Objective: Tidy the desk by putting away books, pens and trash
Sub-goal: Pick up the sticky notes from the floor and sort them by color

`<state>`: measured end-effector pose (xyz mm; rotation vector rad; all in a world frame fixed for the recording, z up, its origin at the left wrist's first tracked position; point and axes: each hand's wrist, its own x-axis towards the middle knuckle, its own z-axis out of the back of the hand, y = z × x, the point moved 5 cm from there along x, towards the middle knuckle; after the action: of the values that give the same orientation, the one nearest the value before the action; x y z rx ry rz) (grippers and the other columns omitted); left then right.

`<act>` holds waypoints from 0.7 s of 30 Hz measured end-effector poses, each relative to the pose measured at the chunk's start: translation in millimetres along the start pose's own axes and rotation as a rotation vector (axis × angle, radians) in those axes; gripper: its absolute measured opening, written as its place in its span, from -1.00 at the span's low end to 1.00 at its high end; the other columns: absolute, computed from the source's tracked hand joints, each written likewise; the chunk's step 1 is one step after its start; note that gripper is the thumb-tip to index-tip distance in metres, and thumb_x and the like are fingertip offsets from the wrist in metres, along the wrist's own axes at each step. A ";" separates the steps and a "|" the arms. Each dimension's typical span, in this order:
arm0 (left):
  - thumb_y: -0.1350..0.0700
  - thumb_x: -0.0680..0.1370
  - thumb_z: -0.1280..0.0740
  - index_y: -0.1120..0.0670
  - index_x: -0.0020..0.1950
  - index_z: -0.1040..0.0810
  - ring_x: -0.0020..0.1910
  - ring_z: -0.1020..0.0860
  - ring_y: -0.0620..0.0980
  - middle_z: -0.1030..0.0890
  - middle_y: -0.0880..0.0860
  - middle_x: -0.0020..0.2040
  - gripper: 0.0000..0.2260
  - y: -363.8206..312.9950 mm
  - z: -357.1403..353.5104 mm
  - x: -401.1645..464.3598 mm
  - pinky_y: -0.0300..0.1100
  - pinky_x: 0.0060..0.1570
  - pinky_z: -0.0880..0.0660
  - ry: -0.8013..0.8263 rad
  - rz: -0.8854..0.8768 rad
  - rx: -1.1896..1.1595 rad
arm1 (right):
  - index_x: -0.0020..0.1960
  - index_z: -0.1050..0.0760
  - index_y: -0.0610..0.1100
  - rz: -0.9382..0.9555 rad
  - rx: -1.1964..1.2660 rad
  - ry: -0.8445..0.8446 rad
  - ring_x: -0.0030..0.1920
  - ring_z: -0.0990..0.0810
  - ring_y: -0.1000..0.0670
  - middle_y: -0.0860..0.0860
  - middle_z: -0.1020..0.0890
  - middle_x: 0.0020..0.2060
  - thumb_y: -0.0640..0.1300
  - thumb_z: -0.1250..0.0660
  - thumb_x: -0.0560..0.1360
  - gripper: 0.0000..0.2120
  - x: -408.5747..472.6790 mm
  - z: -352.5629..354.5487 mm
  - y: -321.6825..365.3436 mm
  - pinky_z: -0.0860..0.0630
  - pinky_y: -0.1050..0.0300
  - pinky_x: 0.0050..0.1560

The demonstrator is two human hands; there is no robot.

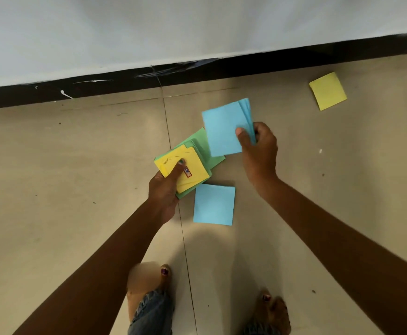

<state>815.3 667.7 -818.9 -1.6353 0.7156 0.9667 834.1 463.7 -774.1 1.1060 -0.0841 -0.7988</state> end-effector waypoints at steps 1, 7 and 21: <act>0.05 0.52 -0.36 0.03 0.12 -0.55 -0.09 -0.63 -0.01 -0.65 0.05 0.01 -0.81 -1.1 -1.1 -0.1 -0.10 -0.11 -0.62 0.004 0.005 -0.012 | -0.10 -0.46 -0.18 -0.022 0.042 0.067 -0.30 -0.45 0.06 -0.03 -0.50 -0.29 -0.17 -0.34 0.49 -0.91 -9.8 -4.5 0.0 -0.34 0.33 -0.37; -0.13 0.40 -0.36 0.05 0.18 -0.54 -0.02 -0.64 0.01 -0.66 0.07 0.08 -0.58 -4.7 -3.1 -2.7 -0.10 -0.07 -0.63 0.163 0.077 -0.033 | 0.07 -0.50 -0.26 -0.132 -0.116 0.428 -0.10 -0.60 -0.08 -0.12 -0.62 -0.09 -0.12 -0.33 0.51 -0.77 -52.1 -41.8 -17.0 -0.50 0.17 -0.23; 0.18 0.49 -0.39 0.05 0.28 -0.48 -0.04 -0.60 -0.01 -0.62 0.04 0.10 -0.64 19.7 42.2 -2.7 -0.22 -0.31 -0.60 -0.031 0.048 -0.034 | 0.46 -0.11 -0.09 -0.030 -0.779 0.236 0.28 -0.29 -0.14 -0.13 -0.31 0.29 -0.06 -0.43 0.42 -0.26 -19.2 -79.5 -30.3 -0.38 -0.07 0.10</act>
<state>787.5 703.2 -830.9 -1.6354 0.7246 1.0413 838.8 529.9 -830.7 0.4509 0.4145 -0.6330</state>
